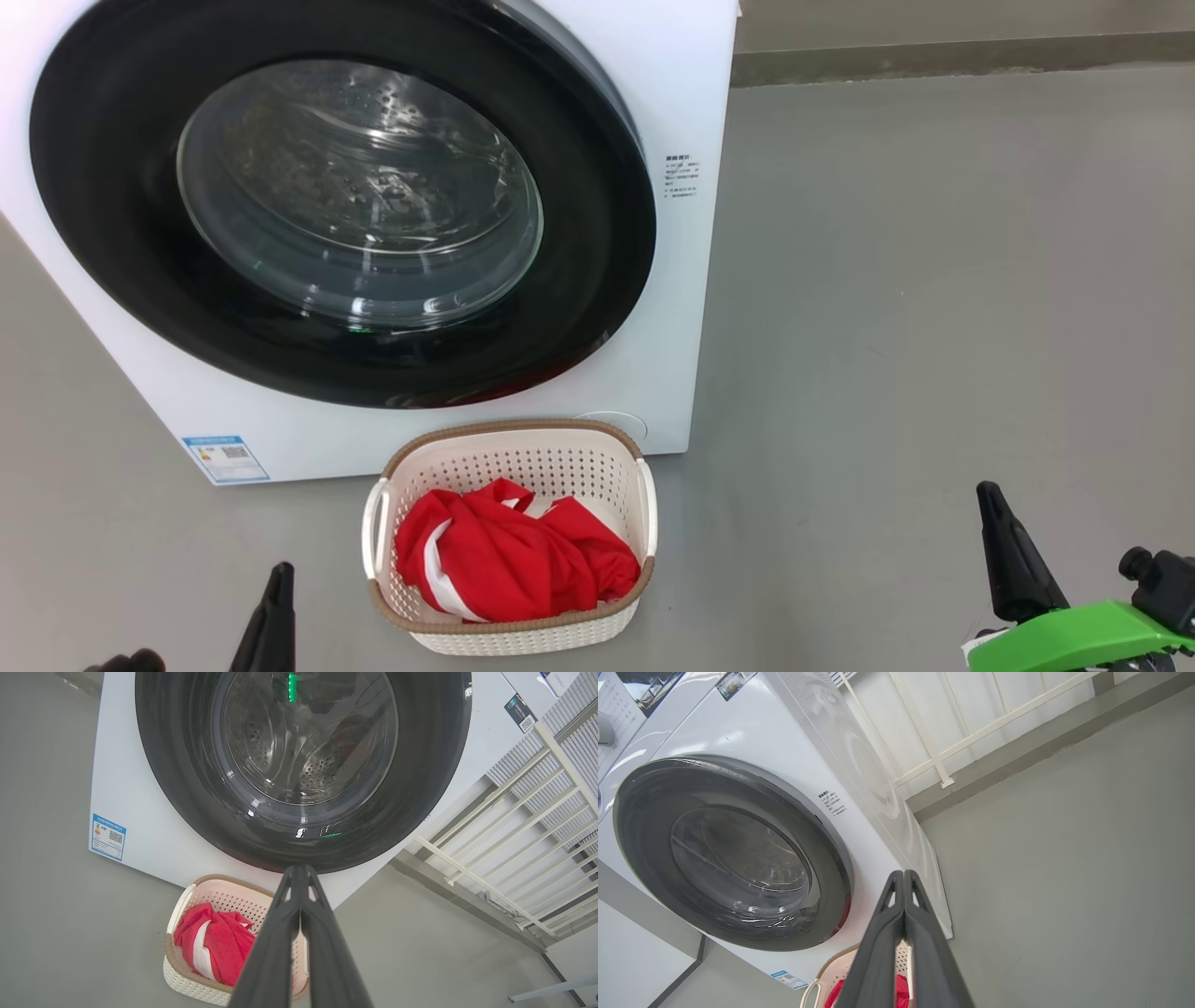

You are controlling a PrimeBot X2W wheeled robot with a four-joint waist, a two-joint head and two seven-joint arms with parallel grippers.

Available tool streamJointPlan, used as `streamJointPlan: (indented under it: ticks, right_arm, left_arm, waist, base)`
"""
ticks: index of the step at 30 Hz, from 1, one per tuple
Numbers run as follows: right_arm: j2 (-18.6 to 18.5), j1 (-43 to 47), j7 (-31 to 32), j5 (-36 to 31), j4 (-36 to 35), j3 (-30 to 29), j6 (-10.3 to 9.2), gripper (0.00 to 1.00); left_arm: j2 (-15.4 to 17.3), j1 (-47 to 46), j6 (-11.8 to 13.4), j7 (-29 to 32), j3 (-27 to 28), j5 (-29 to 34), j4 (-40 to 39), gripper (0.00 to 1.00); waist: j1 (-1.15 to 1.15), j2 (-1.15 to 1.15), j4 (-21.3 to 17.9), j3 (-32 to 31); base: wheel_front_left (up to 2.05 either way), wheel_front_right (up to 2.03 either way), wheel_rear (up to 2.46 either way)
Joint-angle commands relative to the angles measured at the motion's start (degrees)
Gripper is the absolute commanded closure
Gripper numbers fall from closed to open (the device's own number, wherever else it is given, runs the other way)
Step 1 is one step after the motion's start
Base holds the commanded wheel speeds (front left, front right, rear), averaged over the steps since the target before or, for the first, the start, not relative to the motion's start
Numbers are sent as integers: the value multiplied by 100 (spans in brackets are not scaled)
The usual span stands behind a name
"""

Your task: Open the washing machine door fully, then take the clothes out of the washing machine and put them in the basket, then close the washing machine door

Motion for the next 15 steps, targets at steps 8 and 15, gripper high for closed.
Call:
streamJointPlan:
  ticks: [8,15]
  right_arm:
    - [-109,-337,151,642,-91,18,-10,100]
    - [-120,-399,266,1116,-56,13,-11,100]
  left_arm:
    - [30,-342,-18,159,138,-602,-74,100]
    - [17,-398,-20,275,159,-1056,-43,100]
  waist:
    - [-1,0,4,15]
    - [-1,0,8,27]
  base:
    - [0,0,0]
    - [0,0,0]
